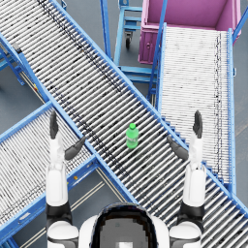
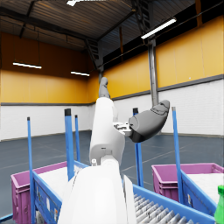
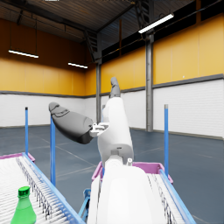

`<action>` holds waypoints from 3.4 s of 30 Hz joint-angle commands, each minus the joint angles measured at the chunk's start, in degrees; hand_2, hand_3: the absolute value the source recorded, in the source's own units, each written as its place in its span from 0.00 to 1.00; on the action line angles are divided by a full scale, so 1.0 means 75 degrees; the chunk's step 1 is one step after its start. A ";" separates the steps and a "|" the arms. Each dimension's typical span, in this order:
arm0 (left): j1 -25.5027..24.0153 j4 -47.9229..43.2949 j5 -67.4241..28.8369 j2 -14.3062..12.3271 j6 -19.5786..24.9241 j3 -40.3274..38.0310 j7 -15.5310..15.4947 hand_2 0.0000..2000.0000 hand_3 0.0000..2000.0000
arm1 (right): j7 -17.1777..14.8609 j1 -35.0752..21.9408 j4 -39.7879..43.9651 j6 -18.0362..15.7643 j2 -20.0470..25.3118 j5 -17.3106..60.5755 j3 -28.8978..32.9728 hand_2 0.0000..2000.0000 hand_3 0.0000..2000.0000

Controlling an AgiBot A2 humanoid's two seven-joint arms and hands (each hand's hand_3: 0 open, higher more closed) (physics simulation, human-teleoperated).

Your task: Pick up the oil and place it on the left assembly line, put the cola on the right, and keep Sprite still

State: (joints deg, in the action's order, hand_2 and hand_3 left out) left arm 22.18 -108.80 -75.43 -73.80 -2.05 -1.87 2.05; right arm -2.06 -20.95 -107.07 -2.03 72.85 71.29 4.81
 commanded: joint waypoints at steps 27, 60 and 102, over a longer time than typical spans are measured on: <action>-0.0746 0.0785 0.2417 0.0621 -0.0496 0.1793 0.0495 0.00 0.00 | -0.0496 0.0583 0.0554 -0.0490 -0.0495 -0.1865 -0.2184 0.00 0.00; -0.0746 0.0785 0.2419 0.0621 -0.0497 0.1795 0.0495 0.00 0.00 | -0.0497 0.0583 0.0555 -0.0491 -0.0495 -0.1867 -0.2186 0.00 0.00; -0.0746 0.0785 0.2419 0.0621 -0.0497 0.1795 0.0495 0.00 0.00 | -0.0497 0.0583 0.0555 -0.0491 -0.0495 -0.1867 -0.2186 0.00 0.00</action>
